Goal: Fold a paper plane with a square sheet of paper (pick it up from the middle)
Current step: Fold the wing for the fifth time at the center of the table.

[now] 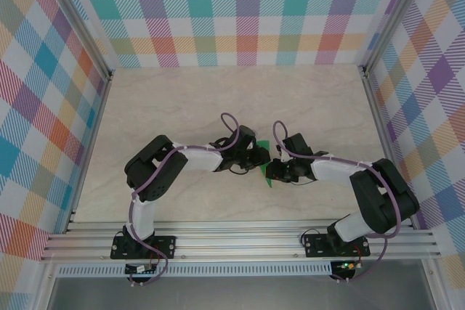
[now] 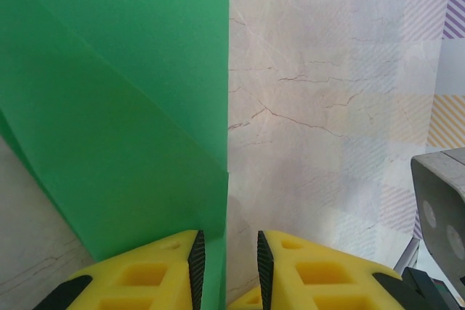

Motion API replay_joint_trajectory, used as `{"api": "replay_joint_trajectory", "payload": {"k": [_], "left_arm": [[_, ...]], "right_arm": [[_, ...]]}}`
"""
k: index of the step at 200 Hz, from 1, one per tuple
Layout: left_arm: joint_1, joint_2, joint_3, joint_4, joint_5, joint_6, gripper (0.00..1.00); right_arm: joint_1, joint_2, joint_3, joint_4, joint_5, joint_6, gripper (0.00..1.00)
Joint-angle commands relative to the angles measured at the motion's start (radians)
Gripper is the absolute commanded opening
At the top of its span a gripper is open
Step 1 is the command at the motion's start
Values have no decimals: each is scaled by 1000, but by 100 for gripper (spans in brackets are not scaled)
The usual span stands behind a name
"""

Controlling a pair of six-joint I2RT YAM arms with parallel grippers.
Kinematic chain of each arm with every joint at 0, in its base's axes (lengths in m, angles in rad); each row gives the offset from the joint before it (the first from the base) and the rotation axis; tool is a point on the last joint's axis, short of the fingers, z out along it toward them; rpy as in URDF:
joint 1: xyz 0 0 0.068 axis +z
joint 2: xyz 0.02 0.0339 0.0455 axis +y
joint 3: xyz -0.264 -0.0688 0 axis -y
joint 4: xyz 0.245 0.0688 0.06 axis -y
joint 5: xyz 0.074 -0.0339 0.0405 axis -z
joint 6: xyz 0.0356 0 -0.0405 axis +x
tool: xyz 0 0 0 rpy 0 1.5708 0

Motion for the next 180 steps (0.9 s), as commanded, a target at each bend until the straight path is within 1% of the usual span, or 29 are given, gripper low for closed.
{"api": "replay_joint_trajectory", "payload": {"k": [1,67,80,106,146,167,180], "left_arm": [[2,16,26,9,18,-2,29],[2,38,47,-38,12,5,29],[2,41,36,-33,9,-6,29],[2,41,34,-48,-3,-10,28],[2,50,48,-46,5,-6,28],[2,50,53,-46,7,-5,28],[2,47,53,-48,6,-6,28]], "right_arm": [[8,34,8,-37,36,-3,24],[7,61,-2,-48,63,23,20],[8,37,-3,-53,53,28,22],[-1,-67,-10,-80,53,38,25],[-33,-170,-16,-100,-21,41,27],[-35,-221,-36,-66,-81,33,24],[-35,-216,-38,-38,-154,22,21]]}}
